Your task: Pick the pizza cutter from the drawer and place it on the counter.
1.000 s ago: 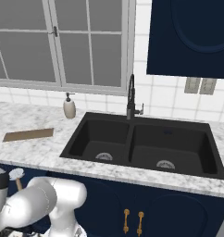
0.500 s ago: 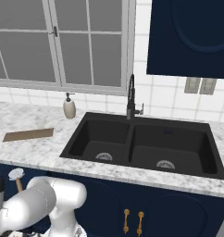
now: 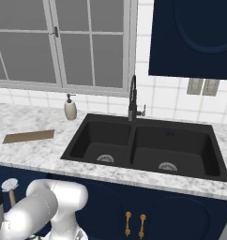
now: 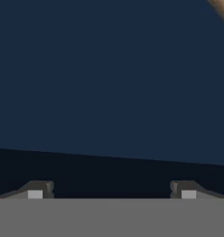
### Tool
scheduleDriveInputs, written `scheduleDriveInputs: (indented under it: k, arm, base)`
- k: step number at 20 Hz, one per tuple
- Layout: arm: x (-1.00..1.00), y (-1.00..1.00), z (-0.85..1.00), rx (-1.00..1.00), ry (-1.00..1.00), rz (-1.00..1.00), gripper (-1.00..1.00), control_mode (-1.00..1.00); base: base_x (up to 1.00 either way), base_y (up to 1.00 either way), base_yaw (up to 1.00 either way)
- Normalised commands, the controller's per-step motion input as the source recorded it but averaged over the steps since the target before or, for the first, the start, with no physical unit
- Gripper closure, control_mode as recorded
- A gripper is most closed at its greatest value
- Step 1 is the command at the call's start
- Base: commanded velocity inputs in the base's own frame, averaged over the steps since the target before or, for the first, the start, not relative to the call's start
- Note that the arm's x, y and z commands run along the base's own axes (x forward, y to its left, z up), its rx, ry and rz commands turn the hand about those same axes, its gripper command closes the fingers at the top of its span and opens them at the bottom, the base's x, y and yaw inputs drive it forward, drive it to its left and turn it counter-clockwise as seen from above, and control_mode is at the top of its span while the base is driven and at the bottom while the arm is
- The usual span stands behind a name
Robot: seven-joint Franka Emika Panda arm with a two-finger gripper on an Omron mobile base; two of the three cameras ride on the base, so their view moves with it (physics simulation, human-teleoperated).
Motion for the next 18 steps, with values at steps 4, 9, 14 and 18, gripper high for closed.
scheduleDriveInputs:
  k: [4,9,14,18]
  arm:
    - [-0.47,0.11,-0.05,0.00,0.11,0.00,-1.00,-1.00]
    - [-0.08,0.03,0.00,0.00,0.07,0.00,-1.00,-1.00]
    - [-0.02,0.00,0.01,0.00,0.00,0.00,-1.00,-1.00]
    - [0.00,-0.06,0.46,0.00,-0.04,0.00,-1.00,-1.00]
  base:
    - [0.00,0.00,0.00]
    - [0.00,0.00,0.00]
    - [0.00,0.00,0.00]
    - [0.00,0.00,0.00]
